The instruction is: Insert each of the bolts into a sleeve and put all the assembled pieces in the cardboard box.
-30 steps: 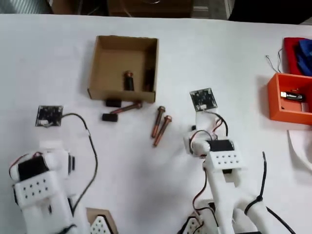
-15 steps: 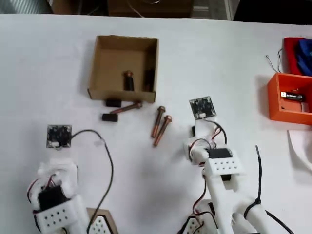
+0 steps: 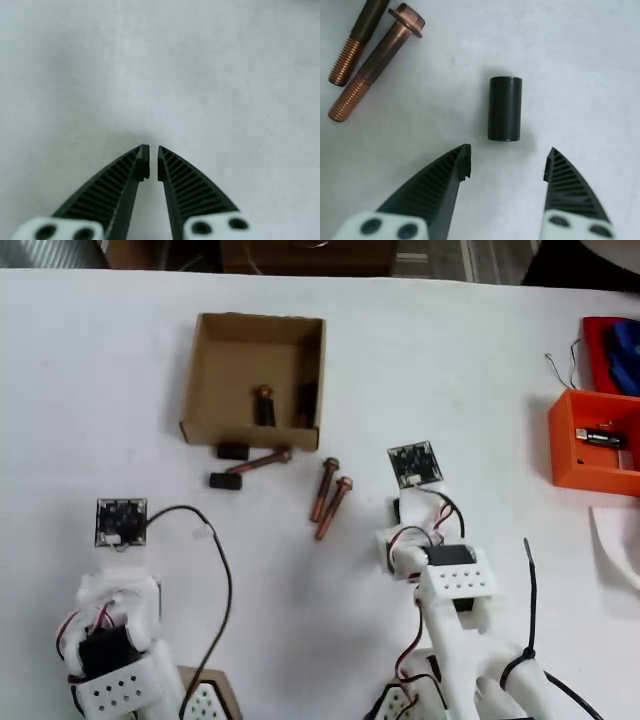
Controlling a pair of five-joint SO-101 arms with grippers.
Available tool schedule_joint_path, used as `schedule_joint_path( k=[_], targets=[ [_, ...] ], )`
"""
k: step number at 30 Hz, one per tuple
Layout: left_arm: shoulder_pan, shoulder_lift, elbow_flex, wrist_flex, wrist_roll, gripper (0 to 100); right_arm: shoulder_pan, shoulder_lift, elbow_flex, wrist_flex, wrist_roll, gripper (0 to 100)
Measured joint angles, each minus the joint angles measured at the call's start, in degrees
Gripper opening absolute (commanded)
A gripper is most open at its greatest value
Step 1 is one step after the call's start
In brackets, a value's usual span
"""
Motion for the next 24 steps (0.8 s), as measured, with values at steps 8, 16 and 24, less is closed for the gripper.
schedule_joint_path(
  k=[8,16,24],
  targets=[
    [0.0,0.0,0.0,0.0,0.0,6,0.0,0.0,0.0,0.0,0.0,22.3],
    [0.0,0.0,0.1,0.0,0.0,6,0.0,0.0,-4.6,10.0,0.0,22.4],
    [0.0,0.0,0.1,0.0,0.0,6,5.4,-0.4,-13.9,25.2,0.1,22.5]
  ],
)
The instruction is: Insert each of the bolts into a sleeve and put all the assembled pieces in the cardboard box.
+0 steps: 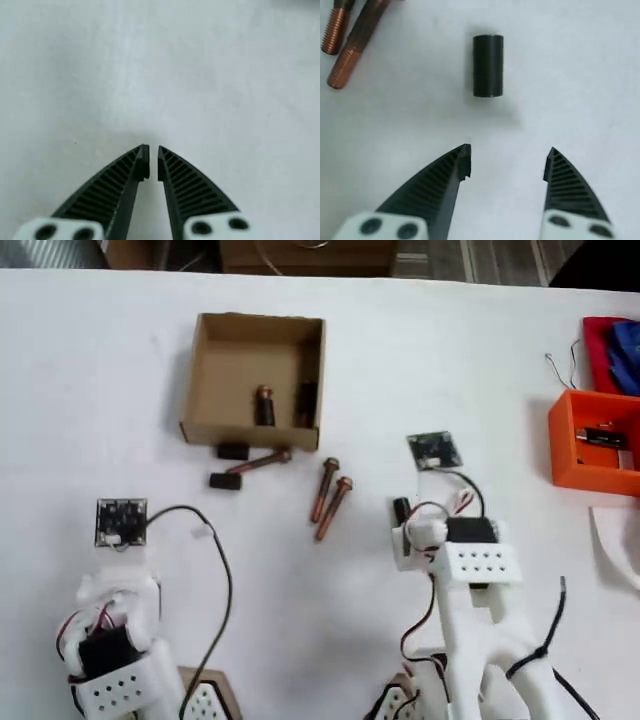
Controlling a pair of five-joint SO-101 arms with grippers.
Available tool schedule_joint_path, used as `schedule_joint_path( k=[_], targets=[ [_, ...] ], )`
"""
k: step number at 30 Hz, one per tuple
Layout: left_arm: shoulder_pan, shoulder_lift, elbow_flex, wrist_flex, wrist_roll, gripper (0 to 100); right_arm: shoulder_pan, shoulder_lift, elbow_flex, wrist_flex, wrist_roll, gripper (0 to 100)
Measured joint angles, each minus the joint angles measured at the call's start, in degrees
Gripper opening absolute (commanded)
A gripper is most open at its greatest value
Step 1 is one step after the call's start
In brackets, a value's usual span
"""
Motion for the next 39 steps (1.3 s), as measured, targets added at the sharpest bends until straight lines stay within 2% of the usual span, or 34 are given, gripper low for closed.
schedule_joint_path(
  k=[5,11,23,39],
  targets=[
    [0.0,0.0,0.0,0.0,0.1,6,1.7,-4.7,0.2,-3.9,0.0,22.5],
    [0.0,0.0,0.0,0.0,0.1,6,0.8,-13.7,7.3,-9.5,0.0,22.4],
    [0.0,0.0,0.0,0.0,0.1,6,-0.2,-31.8,17.7,-10.2,-0.1,22.3],
    [0.0,0.0,0.0,0.0,0.1,6,-0.2,-34.7,20.1,-10.2,-0.1,22.3]
  ],
)
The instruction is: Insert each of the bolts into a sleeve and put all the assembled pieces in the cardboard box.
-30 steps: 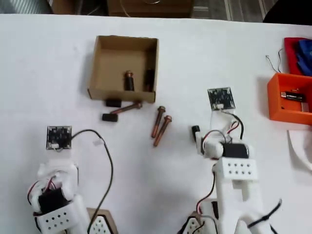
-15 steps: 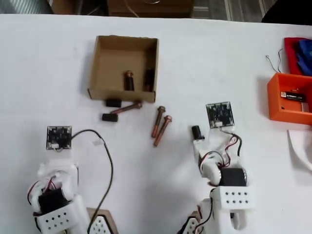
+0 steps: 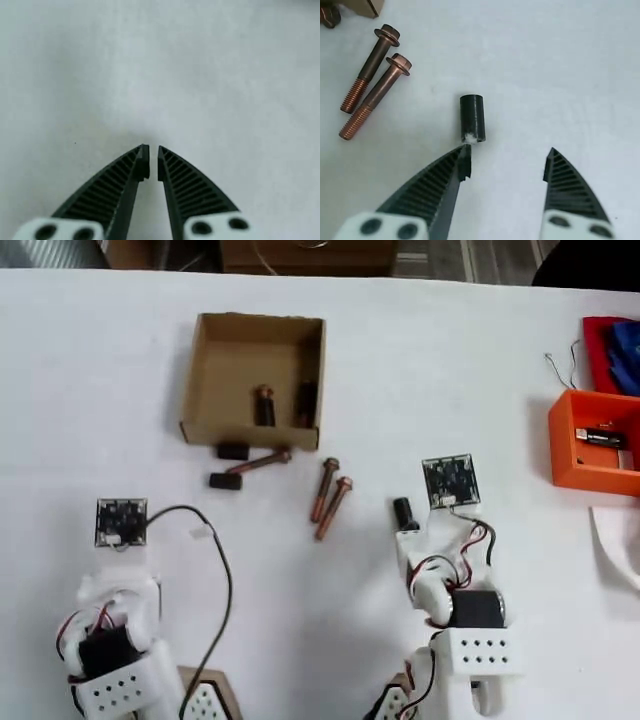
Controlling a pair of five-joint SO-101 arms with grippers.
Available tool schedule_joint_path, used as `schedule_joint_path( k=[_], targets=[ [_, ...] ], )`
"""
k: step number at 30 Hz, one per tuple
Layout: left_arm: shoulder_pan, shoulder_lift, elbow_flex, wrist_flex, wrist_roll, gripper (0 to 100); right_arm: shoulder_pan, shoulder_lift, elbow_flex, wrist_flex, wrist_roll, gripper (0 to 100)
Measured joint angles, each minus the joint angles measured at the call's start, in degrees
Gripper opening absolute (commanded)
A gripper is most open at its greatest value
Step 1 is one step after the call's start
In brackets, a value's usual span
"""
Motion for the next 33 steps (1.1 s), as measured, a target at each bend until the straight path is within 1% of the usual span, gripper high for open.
schedule_joint_path(
  k=[33],
  targets=[
    [0.0,0.0,0.0,0.0,0.0,6,0.0,-0.4,0.0,2.3,0.0,22.3]
  ],
)
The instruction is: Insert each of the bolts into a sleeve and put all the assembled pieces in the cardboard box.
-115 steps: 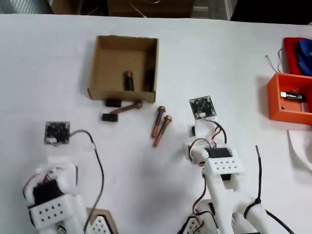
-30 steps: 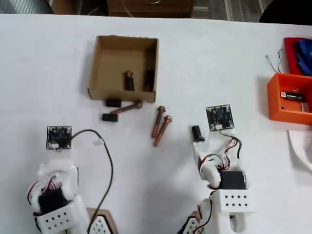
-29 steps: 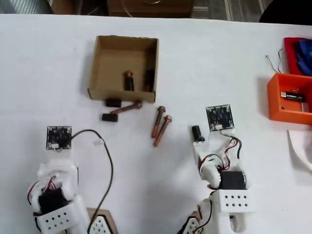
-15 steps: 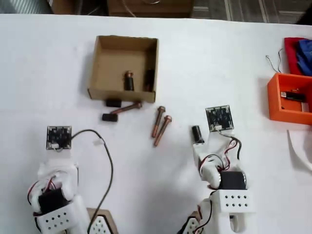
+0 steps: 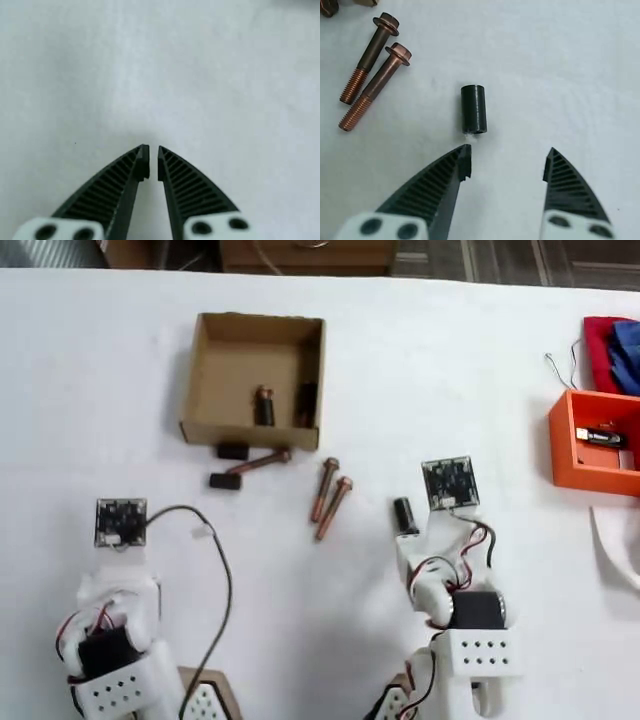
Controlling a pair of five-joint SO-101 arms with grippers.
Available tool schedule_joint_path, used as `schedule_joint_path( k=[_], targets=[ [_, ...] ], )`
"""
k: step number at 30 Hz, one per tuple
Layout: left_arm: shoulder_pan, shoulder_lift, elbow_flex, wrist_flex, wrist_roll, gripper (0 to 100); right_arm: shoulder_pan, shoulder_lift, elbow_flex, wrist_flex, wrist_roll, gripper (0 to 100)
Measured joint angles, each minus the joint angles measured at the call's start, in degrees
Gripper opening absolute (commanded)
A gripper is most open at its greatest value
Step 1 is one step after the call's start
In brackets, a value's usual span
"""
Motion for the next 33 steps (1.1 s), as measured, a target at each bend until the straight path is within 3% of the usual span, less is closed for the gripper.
schedule_joint_path(
  k=[33],
  targets=[
    [0.0,0.0,0.0,0.0,0.0,6,-5.9,0.0,0.0,-3.0,0.0,22.3]
  ],
)
